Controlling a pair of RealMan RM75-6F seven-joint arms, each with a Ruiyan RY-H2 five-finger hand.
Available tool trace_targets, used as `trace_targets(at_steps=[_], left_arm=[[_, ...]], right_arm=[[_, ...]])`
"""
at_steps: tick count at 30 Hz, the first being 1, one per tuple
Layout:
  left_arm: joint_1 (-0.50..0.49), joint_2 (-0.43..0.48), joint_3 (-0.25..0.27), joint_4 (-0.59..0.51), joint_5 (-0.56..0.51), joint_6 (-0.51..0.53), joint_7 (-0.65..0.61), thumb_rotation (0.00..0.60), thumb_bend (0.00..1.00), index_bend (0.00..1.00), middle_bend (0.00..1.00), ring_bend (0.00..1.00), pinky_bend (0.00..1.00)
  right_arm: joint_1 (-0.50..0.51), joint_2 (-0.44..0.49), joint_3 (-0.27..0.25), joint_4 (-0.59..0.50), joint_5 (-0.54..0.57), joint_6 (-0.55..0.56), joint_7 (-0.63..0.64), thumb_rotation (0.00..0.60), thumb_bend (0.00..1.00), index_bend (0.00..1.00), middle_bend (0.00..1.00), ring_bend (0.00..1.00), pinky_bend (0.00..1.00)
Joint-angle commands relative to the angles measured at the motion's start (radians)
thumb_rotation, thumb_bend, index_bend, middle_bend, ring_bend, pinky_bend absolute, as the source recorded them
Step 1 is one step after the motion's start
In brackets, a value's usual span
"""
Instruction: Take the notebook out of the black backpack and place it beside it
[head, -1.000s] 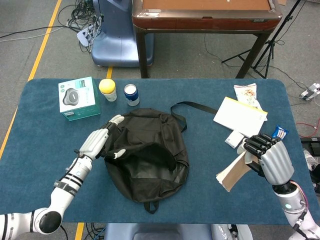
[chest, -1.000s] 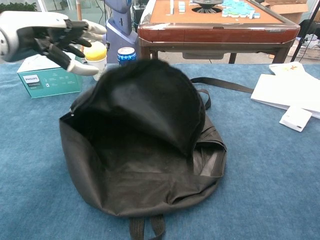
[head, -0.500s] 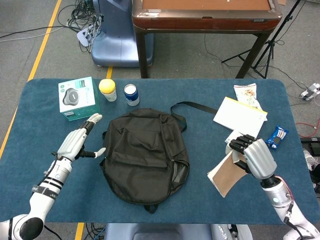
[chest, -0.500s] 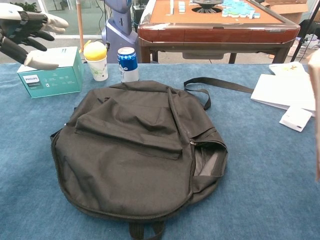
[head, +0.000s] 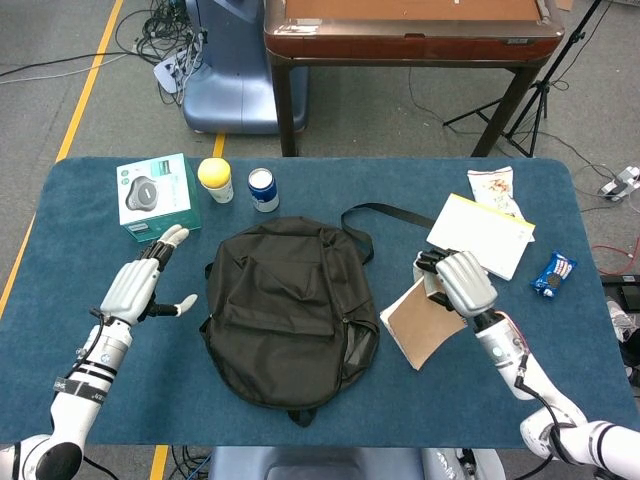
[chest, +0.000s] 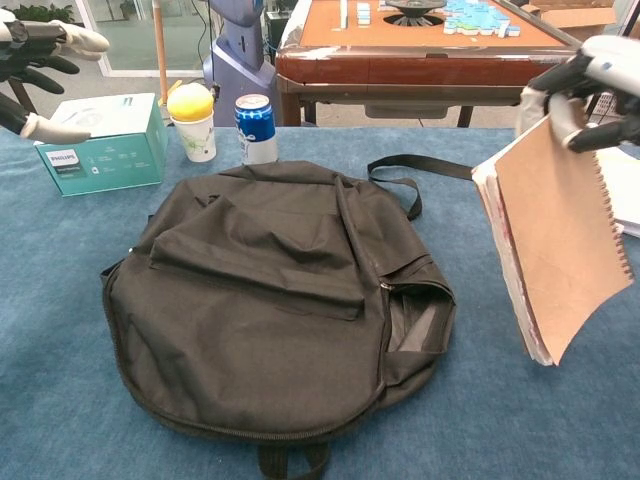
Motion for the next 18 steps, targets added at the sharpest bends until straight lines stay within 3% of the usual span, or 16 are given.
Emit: trace_targets(at_steps=[1,3,5,9,18], left_arm=[[0.006,-0.006,0.002,0.017,0.007,0.009,0.001,0.600,0.22,0.00,0.00,0.00,0.07],[0.010,-0.007,0.000,0.030,0.007,0.011,-0.006,0.600,0.22,0.00,0.00,0.00,0.07],[0.014,-0.006,-0.002,0.042,0.007,0.011,-0.014,0.600,0.22,0.00,0.00,0.00,0.07],[0.025,-0.003,-0.001,0.076,0.018,0.016,-0.025,0.600,0.22,0.00,0.00,0.00,0.07],[0.073,0.012,0.004,0.159,0.060,0.063,-0.060,0.600,0.22,0.00,0.00,0.00,0.07]], right_arm=[[0.045,-0.028,0.028,0.025,0.084,-0.098,-0.069,0.600,0.73,0.34,0.24,0.15,0.37],[0.059,-0.025,0.040,0.020,0.129,-0.140,-0.110,0.600,0.67,0.09,0.06,0.03,0.20],[0.065,-0.023,0.054,0.011,0.159,-0.155,-0.133,0.600,0.59,0.00,0.00,0.00,0.10],[0.065,-0.011,0.072,0.000,0.179,-0.143,-0.149,0.600,0.41,0.00,0.00,0.00,0.03],[-0.020,0.103,0.064,-0.103,0.121,0.013,-0.169,0.600,0.37,0.00,0.01,0.00,0.03]])
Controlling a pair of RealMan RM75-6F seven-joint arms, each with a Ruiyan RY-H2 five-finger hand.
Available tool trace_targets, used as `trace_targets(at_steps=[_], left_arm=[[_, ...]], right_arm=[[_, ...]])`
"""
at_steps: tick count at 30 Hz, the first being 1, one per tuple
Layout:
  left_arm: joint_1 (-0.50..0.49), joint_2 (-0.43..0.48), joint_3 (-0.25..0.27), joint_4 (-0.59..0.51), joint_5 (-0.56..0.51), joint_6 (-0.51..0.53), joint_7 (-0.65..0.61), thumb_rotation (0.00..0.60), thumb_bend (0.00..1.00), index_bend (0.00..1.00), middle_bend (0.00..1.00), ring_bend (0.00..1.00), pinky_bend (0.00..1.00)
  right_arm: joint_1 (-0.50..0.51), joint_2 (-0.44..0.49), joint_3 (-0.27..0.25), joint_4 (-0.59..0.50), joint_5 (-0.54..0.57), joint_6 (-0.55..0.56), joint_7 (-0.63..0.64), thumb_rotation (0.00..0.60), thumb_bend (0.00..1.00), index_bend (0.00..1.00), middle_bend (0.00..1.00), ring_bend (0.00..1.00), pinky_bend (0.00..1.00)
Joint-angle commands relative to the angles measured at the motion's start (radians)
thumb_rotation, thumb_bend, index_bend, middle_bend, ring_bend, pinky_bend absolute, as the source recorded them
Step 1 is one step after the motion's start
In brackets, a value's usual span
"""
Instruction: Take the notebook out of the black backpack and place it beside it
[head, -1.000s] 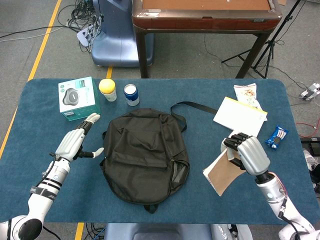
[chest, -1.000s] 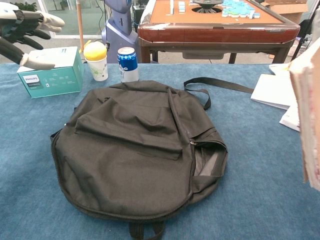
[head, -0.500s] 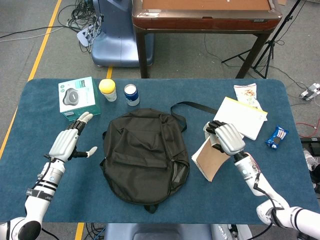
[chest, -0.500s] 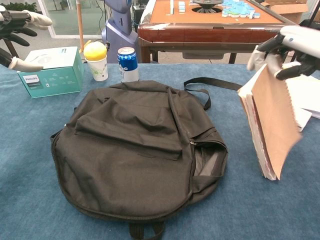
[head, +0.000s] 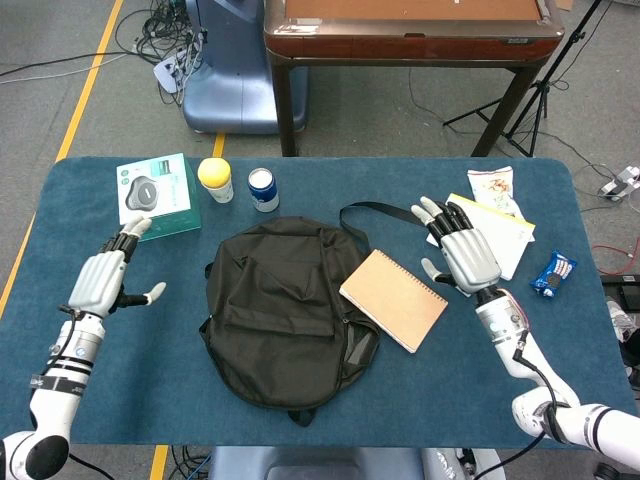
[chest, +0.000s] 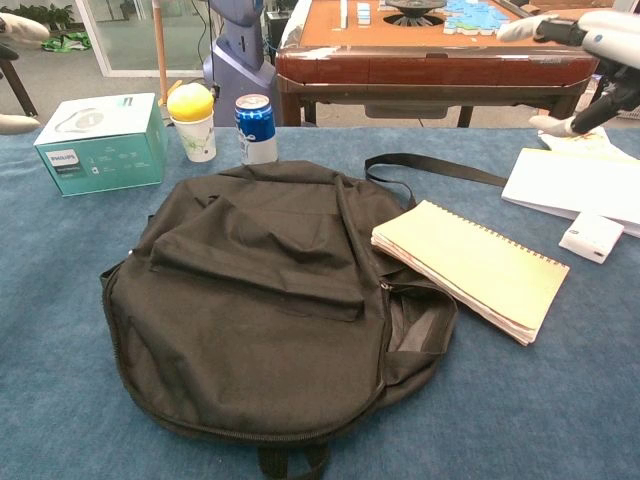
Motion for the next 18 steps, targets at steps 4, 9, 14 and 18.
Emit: trace_targets(at_steps=[4,9,14,18], left_arm=[[0.055,0.006,0.005,0.071,0.043,0.061,-0.050,0.600,0.22,0.00,0.00,0.00,0.07],[0.114,0.024,0.026,0.112,0.079,0.096,-0.102,0.600,0.22,0.00,0.00,0.00,0.07],[0.179,0.019,0.064,0.177,0.162,0.157,-0.153,0.600,0.22,0.06,0.00,0.00,0.07],[0.226,0.018,0.095,0.202,0.219,0.197,-0.179,0.600,0.22,0.08,0.00,0.00,0.07]], right_arm=[[-0.121,0.131,-0.036,-0.134,-0.054,0.157,-0.035,0.600,0.37,0.06,0.16,0.09,0.22],[-0.216,0.225,-0.095,-0.202,-0.097,0.236,-0.031,0.600,0.37,0.33,0.35,0.32,0.43],[-0.299,0.289,-0.159,-0.236,-0.123,0.278,-0.020,0.600,0.37,0.44,0.41,0.38,0.47],[-0.350,0.300,-0.187,-0.246,-0.140,0.316,0.006,0.600,0.37,0.47,0.43,0.39,0.47]])
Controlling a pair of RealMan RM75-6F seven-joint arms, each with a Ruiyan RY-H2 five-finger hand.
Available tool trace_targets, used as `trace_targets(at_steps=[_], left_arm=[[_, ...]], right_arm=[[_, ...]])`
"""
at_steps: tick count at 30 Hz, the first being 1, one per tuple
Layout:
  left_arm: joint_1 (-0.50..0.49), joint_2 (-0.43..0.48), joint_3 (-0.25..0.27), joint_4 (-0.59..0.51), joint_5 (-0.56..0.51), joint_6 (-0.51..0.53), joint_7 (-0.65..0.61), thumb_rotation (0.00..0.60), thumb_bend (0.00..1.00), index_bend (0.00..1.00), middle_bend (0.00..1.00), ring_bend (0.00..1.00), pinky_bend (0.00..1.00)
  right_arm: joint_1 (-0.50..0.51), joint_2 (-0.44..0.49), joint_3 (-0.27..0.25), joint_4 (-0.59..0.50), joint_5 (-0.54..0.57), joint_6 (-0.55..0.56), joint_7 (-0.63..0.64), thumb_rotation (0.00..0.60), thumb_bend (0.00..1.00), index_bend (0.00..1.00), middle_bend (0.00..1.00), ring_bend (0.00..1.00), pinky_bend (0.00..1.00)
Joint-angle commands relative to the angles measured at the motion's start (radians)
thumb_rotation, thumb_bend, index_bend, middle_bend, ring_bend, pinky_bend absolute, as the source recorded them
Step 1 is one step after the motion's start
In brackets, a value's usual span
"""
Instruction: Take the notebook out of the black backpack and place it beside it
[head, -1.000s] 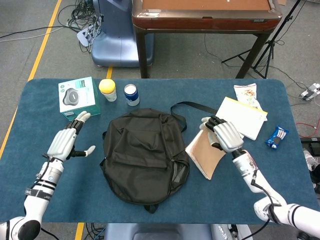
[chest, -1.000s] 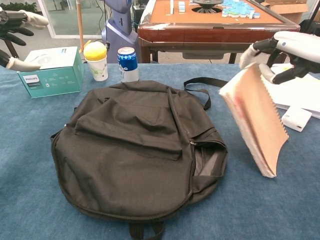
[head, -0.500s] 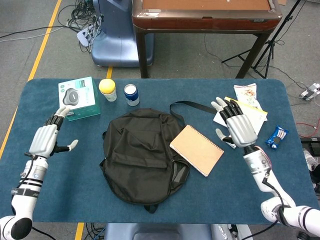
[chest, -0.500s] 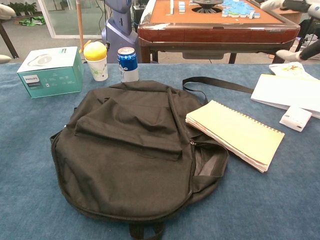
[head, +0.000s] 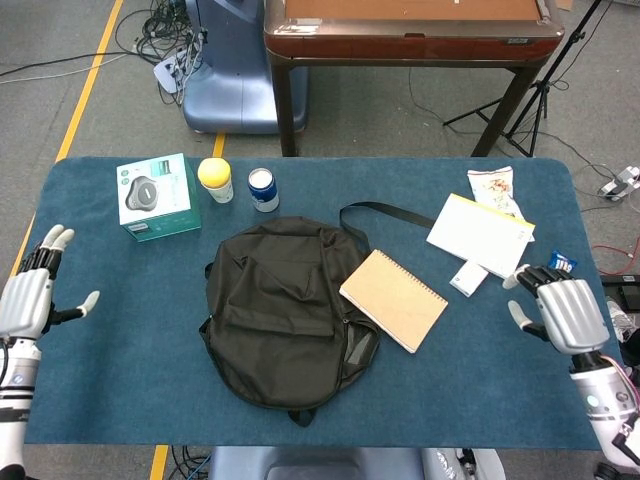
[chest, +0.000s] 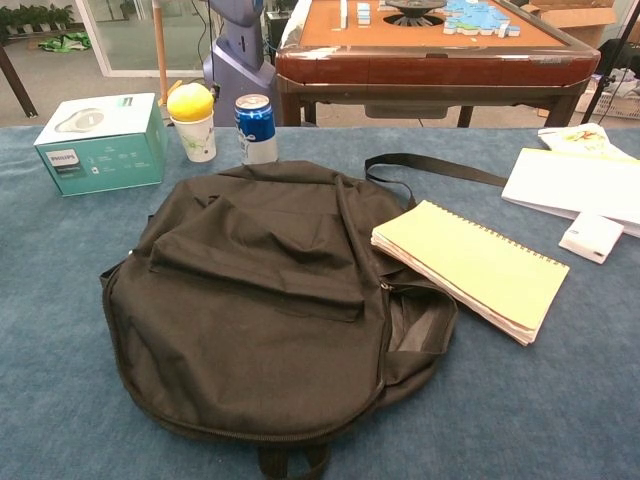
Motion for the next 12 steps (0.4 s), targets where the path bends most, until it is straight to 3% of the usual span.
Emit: trace_targets(at_steps=[1,12], left_arm=[[0.043,-0.006,0.028,0.029,0.049,0.053,-0.019,0.600,0.22,0.09,0.00,0.00,0.07],[0.166,-0.027,0.090,0.017,0.117,0.176,0.040,0.600,0.22,0.10,0.00,0.00,0.07]], right_arm=[[-0.042,0.011,-0.027,-0.011,-0.021,0.036,0.025,0.600,0.37,0.48,0.43,0.39,0.47],[-0.128,-0.013,-0.054,0.012,-0.036,0.093,0.037,0.600,0.38,0.48,0.43,0.39,0.47]])
